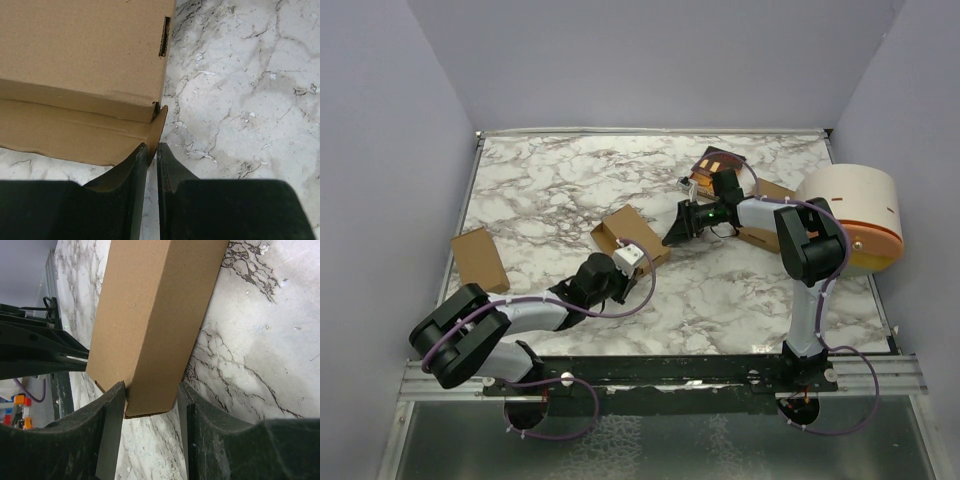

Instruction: Fold the paper box

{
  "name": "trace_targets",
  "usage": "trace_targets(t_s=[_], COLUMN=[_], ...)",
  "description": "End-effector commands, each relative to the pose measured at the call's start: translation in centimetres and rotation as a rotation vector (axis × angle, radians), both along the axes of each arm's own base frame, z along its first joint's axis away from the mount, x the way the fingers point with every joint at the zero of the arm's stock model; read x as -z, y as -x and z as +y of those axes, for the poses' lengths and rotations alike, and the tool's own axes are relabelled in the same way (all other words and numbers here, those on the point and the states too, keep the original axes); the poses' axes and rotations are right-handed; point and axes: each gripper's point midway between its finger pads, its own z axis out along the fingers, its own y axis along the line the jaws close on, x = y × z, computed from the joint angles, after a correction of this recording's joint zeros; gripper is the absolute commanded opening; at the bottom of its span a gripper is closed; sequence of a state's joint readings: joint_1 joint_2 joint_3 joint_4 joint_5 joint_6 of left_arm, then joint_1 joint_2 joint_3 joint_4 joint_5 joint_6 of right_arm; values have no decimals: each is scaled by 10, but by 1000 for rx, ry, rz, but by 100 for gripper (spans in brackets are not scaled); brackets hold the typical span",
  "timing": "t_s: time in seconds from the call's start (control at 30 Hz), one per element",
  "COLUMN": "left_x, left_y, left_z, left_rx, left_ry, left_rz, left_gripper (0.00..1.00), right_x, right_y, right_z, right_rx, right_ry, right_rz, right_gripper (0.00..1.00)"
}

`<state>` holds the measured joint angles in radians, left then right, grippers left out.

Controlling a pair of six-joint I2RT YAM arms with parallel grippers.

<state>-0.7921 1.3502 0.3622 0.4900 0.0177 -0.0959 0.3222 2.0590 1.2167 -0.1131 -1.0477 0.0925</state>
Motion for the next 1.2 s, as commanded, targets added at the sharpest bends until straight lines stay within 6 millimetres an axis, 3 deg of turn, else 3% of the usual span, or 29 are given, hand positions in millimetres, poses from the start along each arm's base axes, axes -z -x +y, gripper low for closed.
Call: trace_targets(t_s=[0.0,1.17], left_x=[-9,-8], left_y=[-3,-3], left_z=[2,4], left_rx=[-32,-53], left_ry=[38,70], left_rz=[-33,-13], left_gripper=[16,5], right_x=[24,26], right_y=[-4,-3], right_z=[-6,-6], right_rx=[38,37], right_ry=[81,81], right_rz=[6,10], right_gripper=[45,45])
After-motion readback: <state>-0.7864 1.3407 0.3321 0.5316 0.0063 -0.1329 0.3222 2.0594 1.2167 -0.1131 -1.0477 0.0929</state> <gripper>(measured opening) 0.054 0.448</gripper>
